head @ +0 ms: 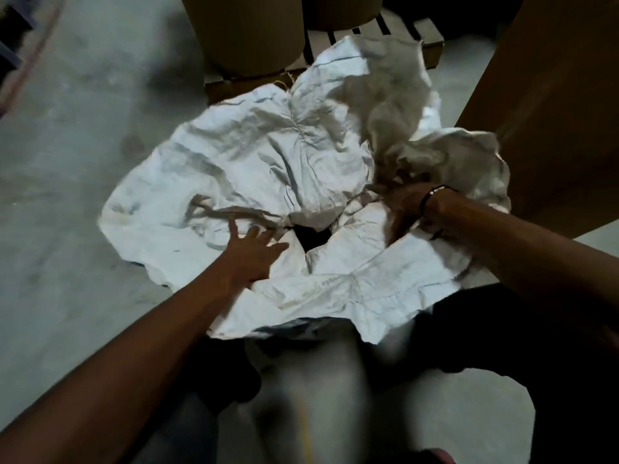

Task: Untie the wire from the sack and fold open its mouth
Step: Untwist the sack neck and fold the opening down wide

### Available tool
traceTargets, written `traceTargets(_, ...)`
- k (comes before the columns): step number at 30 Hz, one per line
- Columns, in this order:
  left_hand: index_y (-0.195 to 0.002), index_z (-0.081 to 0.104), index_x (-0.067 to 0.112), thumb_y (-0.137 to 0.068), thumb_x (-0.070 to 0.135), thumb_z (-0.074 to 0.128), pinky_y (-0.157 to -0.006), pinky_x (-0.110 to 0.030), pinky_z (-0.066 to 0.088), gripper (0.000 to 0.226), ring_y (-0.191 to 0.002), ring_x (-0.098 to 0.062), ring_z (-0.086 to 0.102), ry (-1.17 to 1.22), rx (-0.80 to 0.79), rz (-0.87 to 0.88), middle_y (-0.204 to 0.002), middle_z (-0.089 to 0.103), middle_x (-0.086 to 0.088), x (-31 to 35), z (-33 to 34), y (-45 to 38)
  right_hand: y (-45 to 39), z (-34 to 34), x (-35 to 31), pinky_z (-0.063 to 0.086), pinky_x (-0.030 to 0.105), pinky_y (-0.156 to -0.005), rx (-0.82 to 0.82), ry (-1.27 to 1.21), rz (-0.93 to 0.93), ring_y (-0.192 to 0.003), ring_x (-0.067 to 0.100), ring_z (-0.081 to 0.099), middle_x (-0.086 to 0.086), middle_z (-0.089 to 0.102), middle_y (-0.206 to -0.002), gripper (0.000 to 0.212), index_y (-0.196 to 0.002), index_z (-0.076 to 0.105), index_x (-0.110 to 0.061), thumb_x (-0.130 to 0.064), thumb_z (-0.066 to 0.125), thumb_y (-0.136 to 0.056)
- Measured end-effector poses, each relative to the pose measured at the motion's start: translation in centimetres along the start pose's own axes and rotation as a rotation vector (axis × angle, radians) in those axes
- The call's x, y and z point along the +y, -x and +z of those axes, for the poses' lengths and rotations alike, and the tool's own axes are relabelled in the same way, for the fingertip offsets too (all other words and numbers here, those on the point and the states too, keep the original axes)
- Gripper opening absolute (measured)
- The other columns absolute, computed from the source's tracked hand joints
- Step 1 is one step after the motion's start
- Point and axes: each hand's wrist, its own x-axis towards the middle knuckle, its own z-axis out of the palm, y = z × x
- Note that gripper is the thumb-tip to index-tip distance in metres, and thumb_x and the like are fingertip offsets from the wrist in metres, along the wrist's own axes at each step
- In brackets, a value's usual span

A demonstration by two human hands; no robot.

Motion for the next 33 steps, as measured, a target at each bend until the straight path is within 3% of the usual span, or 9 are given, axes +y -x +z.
traceTargets(4, -0.163, 0.025, 0.032, -0.084, 0.044, 0.079, -0.121, -0.05, 0.027, 0.096, -0.15, -0.026, 0.037, 0.379, -0.147, 0.045, -0.166, 0.035, -0.001, -2.4, -2.1, 0.3, 1.2, -1.5, -0.3, 0.034, 0.036, -0.12, 0.065, 0.006, -0.062, -0.147, 0.031, 0.043, 0.011, 0.042, -0.162, 0.122, -0.163, 0.028, -0.022, -0.039, 0.098, -0.064)
traceTargets(9, -0.126, 0.069, 0.013, -0.085, 0.019, 0.076, -0.093, -0.036, 0.056, 0.042, -0.102, -0.024, 0.073, 0.766, 0.273, 0.1, -0.112, 0.077, -0.009, 0.1, -5.3, -1.1, 3.3, -1.3, -3.6, 0.045, 0.035, -0.106, 0.254, 0.053, -0.281, -0.128, 0.029, 0.061, 0.008, 0.066, -0.139, 0.066, -0.141, 0.062, -0.015, -0.036, 0.085, -0.083)
traceTargets(13, -0.152, 0.044, 0.012, -0.096, 0.015, 0.067, -0.103, -0.029, 0.045, 0.061, -0.129, -0.029, 0.061, 0.819, 0.163, 0.204, -0.143, 0.062, -0.016, 2.3, -5.9, -3.0, 3.3, 0.3, -5.6, 0.042, 0.031, -0.101, 0.089, 0.148, -0.345, -0.128, 0.03, 0.06, 0.008, 0.066, -0.137, 0.053, -0.146, 0.056, -0.018, -0.039, 0.065, -0.099)
traceTargets(18, -0.162, 0.005, 0.047, -0.056, 0.053, 0.096, -0.122, -0.065, 0.001, 0.139, -0.158, -0.036, -0.004, 0.612, 0.118, 0.136, -0.174, -0.004, -0.003, 0.8, -4.7, -5.2, 3.2, 1.4, -4.8, 0.035, 0.028, -0.106, -0.067, 0.164, -0.272, -0.136, 0.028, 0.054, 0.006, 0.067, -0.138, 0.05, -0.154, 0.045, -0.028, -0.048, 0.044, -0.108)
traceTargets(21, -0.153, 0.002, 0.065, -0.031, 0.079, 0.088, -0.116, -0.074, -0.005, 0.15, -0.156, -0.039, -0.019, 0.72, 0.197, 0.092, -0.173, -0.016, 0.0, -2.0, -4.5, -6.5, 4.1, 1.4, -4.4, 0.036, 0.025, -0.097, -0.242, 0.163, -0.177, -0.129, 0.027, 0.059, 0.008, 0.069, -0.135, 0.05, -0.154, 0.046, -0.029, -0.051, 0.041, -0.108)
traceTargets(25, -0.156, 0.011, 0.06, -0.055, 0.065, 0.092, -0.118, -0.072, 0.008, 0.129, -0.157, -0.044, -0.009, 0.69, 0.154, 0.107, -0.173, -0.006, -0.007, -3.0, -4.8, -7.3, 3.2, 1.0, -3.7, 0.038, 0.023, -0.082, -0.015, 0.123, -0.325, -0.117, 0.032, 0.066, 0.014, 0.072, -0.126, 0.044, -0.146, 0.053, -0.016, -0.039, 0.048, -0.109)
traceTargets(29, -0.151, 0.028, 0.055, -0.068, 0.07, 0.08, -0.103, -0.054, 0.046, 0.099, -0.129, -0.035, 0.049, 0.736, 0.358, 0.081, -0.133, 0.041, -0.009, -1.8, -4.8, -6.3, 0.4, 0.1, -3.4, 0.043, 0.044, -0.112, 0.249, 0.147, -0.379, -0.139, 0.037, 0.052, 0.013, 0.048, -0.158, 0.069, -0.157, 0.04, -0.019, -0.059, 0.039, -0.1)
traceTargets(31, -0.153, 0.018, 0.054, -0.058, 0.075, 0.083, -0.103, -0.056, 0.044, 0.117, -0.127, -0.032, 0.048, 0.63, 0.377, 0.03, -0.128, 0.044, -0.007, -0.6, -4.6, -5.1, -1.0, 0.3, -3.4, 0.036, 0.057, -0.116, 0.24, 0.156, -0.303, -0.147, 0.038, 0.04, 0.006, 0.033, -0.167, 0.09, -0.161, 0.023, -0.036, -0.087, 0.019, -0.087)
traceTargets(33, -0.159, -0.001, 0.05, -0.043, 0.074, 0.089, -0.114, -0.068, 0.025, 0.149, -0.151, -0.035, 0.026, 0.518, 0.305, 0.02, -0.154, 0.036, -0.01, 0.0, -3.6, -4.1, -2.5, 0.7, -3.3, 0.033, 0.064, -0.116, 0.232, 0.161, -0.259, -0.152, 0.037, 0.03, 0.001, 0.025, -0.17, 0.104, -0.16, 0.011, -0.049, -0.103, 0.005, -0.071)
